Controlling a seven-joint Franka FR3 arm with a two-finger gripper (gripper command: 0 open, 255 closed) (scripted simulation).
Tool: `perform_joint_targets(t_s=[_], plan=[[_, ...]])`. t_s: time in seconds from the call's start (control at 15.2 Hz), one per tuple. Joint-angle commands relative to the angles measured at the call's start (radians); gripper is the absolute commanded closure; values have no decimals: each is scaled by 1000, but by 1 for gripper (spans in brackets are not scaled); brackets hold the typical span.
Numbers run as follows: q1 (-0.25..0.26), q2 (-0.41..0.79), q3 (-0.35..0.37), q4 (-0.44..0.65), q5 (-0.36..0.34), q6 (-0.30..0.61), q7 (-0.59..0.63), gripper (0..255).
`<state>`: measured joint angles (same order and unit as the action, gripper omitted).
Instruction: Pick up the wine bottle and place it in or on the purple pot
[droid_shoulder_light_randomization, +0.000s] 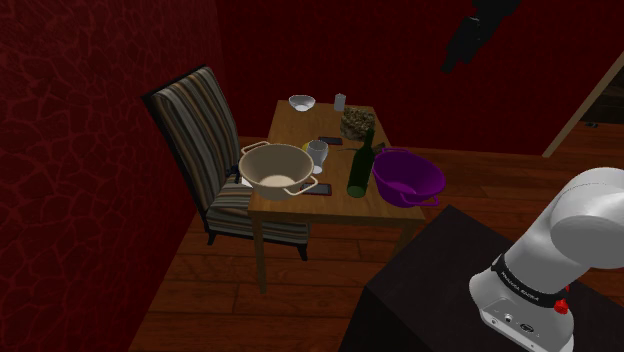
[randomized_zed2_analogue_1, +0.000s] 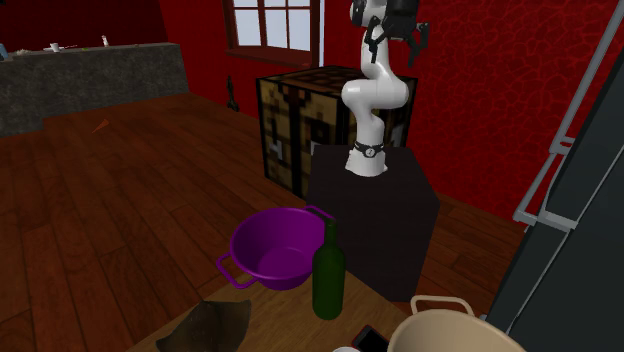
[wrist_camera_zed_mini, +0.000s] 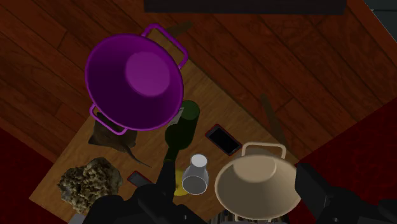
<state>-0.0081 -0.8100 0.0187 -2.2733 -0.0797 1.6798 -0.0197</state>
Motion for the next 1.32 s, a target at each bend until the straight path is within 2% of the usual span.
perform_joint_targets(t_s=[0.0,0.66,1.25], plan=[[0,0,0,0,0,0,0,0],[-11,250,-122,-54,-3,270,-105,0],[-5,554,-222,8,57,473,-228,0]])
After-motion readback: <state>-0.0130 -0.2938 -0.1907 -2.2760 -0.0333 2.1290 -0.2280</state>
